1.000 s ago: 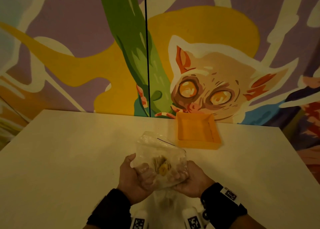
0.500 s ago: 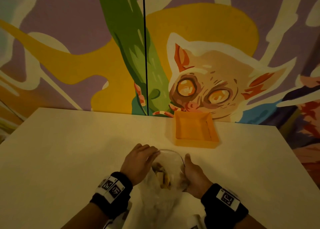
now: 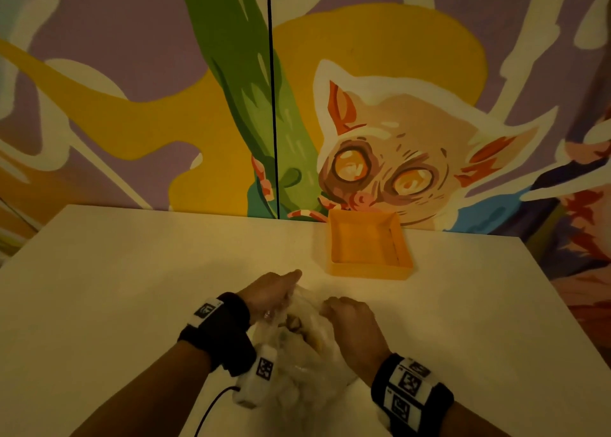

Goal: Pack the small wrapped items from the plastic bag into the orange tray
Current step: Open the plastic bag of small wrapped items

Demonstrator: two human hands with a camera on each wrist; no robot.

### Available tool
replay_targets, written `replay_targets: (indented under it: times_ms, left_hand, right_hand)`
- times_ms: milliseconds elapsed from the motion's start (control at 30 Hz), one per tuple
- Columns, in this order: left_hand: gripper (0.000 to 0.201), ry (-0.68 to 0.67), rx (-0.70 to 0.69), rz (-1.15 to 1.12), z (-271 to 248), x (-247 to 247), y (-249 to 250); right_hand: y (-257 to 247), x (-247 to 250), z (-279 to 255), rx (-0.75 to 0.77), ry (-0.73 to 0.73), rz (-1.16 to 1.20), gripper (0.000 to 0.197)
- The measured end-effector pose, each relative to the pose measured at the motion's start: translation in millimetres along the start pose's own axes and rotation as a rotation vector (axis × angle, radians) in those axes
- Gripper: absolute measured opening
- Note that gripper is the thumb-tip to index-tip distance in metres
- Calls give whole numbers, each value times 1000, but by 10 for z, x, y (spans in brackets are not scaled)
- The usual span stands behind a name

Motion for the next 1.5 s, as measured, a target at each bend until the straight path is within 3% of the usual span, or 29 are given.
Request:
replay_targets:
  times_ms: [67, 133, 167, 233, 300, 367, 433, 533, 633, 700, 767, 800, 867, 933, 1033, 1067, 1167, 1267, 1367, 1433, 1500]
  left_hand:
    - [38, 128, -250, 261, -55, 74, 133]
    - [53, 154, -467, 613, -168, 30, 158]
    - [58, 149, -530, 791, -188, -19, 118]
    - [45, 146, -607, 888, -200, -70, 98]
    - [22, 165, -599, 698, -102, -40, 78]
    - [30, 108, -495, 401, 11, -40, -32]
    - [36, 11, -302, 76, 69, -134, -183]
    - [41, -59, -33, -286, 48, -303, -280]
    - [42, 19, 80, -390, 1, -286, -280]
    - [42, 70, 89, -430, 7, -199, -297]
    - [45, 150, 71, -458, 38, -70, -330]
    - [46, 187, 55, -483, 38, -21, -340]
    - [49, 250, 12, -561, 44, 44, -344]
    - [50, 317, -57, -573, 50, 116, -323]
    - [32, 446, -232, -309, 49, 269, -231]
    - [26, 484, -269, -131, 27, 306, -201]
    - [44, 501, -174, 306, 10, 353, -343]
    - [28, 496, -84, 468, -55, 390, -539]
    - [38, 483, -32, 538, -147, 403, -622]
    - [38, 451, 38, 309, -184, 378, -729]
    - [30, 360, 54, -173, -181, 242, -834]
  right_hand:
    - [109, 13, 51, -71, 20, 183, 25]
    - [174, 2, 70, -114, 51, 327, 28]
    - [170, 3, 71, -135, 56, 350, 29]
    - [181, -51, 67, -205, 23, 345, 36]
    - [203, -129, 58, -293, -15, 423, 48]
    - [210, -197, 62, -427, -20, 714, 54]
    - [271, -303, 45, -611, -20, 985, 54]
    - [279, -456, -5, -768, -148, 1218, 53]
    - [215, -437, 41, -606, -263, 1000, 76]
    - [247, -298, 34, -474, -236, 686, 74]
    - [319, -173, -51, -477, -224, 473, 75]
    - [368, -172, -126, -508, -287, 417, 78]
    - [412, -223, -250, -570, -427, 445, 64]
    - [454, -192, -231, -577, -327, 602, 39]
    - [624, -52, -158, -620, 18, 685, 29]
    - [657, -37, -145, -626, 78, 667, 28]
    - [678, -121, -127, -657, 115, 648, 28]
    - [552, -232, -163, -714, -59, 657, 41]
    - [324, -231, -301, -728, -391, 521, 60]
    - [213, -175, -399, -708, -541, 422, 53]
    - [139, -124, -357, -615, -547, 369, 35]
Point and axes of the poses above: each hand's wrist, its own z-axis towards the middle knuckle, its own x-axis out of the back of the hand, y = z × x, the point moved 8 cm from there along z, towards the middle knuckle, and after that the axes turned 2 degrees about -z, right-handed, at the moved point
